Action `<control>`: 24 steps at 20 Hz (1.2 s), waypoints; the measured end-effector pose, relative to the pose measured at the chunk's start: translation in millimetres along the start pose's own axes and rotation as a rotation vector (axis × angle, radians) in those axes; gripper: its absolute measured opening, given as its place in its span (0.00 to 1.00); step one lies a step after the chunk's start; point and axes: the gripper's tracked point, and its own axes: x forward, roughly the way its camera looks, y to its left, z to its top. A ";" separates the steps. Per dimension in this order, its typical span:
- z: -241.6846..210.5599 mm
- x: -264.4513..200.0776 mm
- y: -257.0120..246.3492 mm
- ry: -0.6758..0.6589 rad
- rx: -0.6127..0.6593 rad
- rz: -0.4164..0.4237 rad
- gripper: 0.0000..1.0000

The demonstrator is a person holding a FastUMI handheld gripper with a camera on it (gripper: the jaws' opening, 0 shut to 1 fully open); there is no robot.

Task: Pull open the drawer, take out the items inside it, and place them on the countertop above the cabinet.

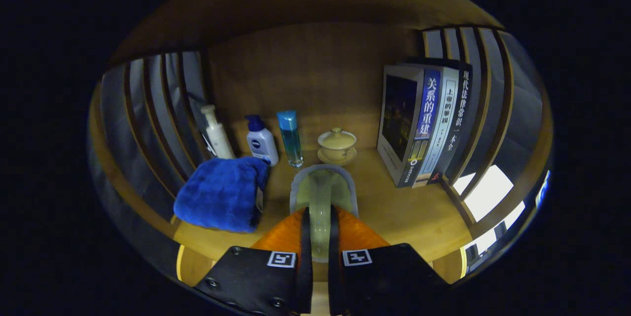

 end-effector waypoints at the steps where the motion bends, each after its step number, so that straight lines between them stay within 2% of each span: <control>1: -0.7 8.0 -1.4 0.007 -0.003 -0.002 0.21; 6: -17.4 32.4 -8.4 0.102 -0.029 -0.033 0.22; 10: -14.3 43.4 -7.2 0.053 -0.051 -0.041 0.25; 12: -21.1 43.7 -6.9 0.071 -0.043 -0.044 0.29; 13: -22.0 45.7 -6.5 0.070 -0.035 -0.043 0.36; 16: -22.4 47.8 -1.1 0.062 -0.013 -0.029 0.38; 22: -19.0 42.9 0.8 0.032 -0.025 -0.033 0.94; 24: -14.3 38.6 0.6 0.010 -0.022 -0.039 0.96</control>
